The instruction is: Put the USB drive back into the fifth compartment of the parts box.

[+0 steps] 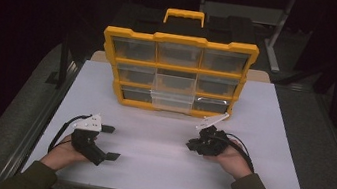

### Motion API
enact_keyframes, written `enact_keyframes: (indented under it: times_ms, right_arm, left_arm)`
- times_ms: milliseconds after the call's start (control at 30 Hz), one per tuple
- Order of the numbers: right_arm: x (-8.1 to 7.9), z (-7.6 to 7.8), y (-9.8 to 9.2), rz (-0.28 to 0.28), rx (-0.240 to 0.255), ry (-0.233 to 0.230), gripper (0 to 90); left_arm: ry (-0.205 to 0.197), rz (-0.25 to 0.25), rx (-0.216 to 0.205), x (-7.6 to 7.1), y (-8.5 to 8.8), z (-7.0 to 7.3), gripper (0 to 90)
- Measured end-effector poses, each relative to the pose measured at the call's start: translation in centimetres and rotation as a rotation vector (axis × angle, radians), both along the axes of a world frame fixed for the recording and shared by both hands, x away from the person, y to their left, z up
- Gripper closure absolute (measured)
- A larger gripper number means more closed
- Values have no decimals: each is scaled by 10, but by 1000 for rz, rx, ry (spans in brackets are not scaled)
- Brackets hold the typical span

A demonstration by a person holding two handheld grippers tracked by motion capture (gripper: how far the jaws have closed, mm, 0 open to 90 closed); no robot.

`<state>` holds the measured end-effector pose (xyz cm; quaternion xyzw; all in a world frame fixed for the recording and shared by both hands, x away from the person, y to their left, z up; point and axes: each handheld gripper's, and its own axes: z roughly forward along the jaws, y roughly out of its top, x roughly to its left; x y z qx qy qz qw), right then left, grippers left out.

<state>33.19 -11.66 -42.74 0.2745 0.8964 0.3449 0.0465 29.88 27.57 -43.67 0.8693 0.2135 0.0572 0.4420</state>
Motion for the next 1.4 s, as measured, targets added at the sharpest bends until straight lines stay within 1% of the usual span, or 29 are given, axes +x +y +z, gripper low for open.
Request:
enact_keyframes:
  times_ms: [100,300,367,500,533,600,767,800,900,933,967,1100,1133,1267,1300,1367,1400]
  right_arm:
    - [1,8,-3,-2,10,-3,778]
    - [3,17,-6,-1,15,-11,778]
    - [3,23,-9,2,18,-16,778]
    - [4,27,-11,3,22,-24,778]
    - [5,33,-13,4,26,-35,778]
    - [6,37,-14,5,28,-39,778]
    - [7,41,-15,10,30,-47,778]
    - [10,51,-17,19,39,-64,778]
    - [11,59,-18,21,36,-71,778]
    - [11,59,-18,21,36,-71,778]
    - [12,64,-19,26,33,-80,778]
    - [13,69,-20,23,40,-79,778]
    - [14,77,-22,29,50,-91,778]
    - [16,91,-23,31,64,-102,778]
    - [16,91,-23,31,64,-102,778]
    - [18,98,-24,37,69,-119,778]
    - [18,102,-24,38,72,-120,778]
  left_arm:
    - [1,3,-1,0,0,0,0]
    - [1,3,-1,0,0,0,0]
    - [2,8,-3,0,1,-1,0]
    - [2,8,-3,0,1,-1,0]
    - [1,7,-3,0,1,-1,0]
    - [2,7,-3,0,1,-1,0]
    - [2,7,-4,1,1,-1,0]
    - [3,7,-5,0,1,-1,0]
    - [3,8,-8,1,2,-1,0]
    - [3,8,-8,1,2,-1,0]
    - [4,9,-9,1,2,-1,0]
    - [5,9,-11,1,2,-1,0]
    - [7,10,-13,1,2,-1,0]
    - [7,11,-14,1,2,-1,0]
    - [7,11,-14,1,2,-1,0]
    - [9,10,-15,1,2,0,0]
    - [9,10,-15,1,2,0,0]
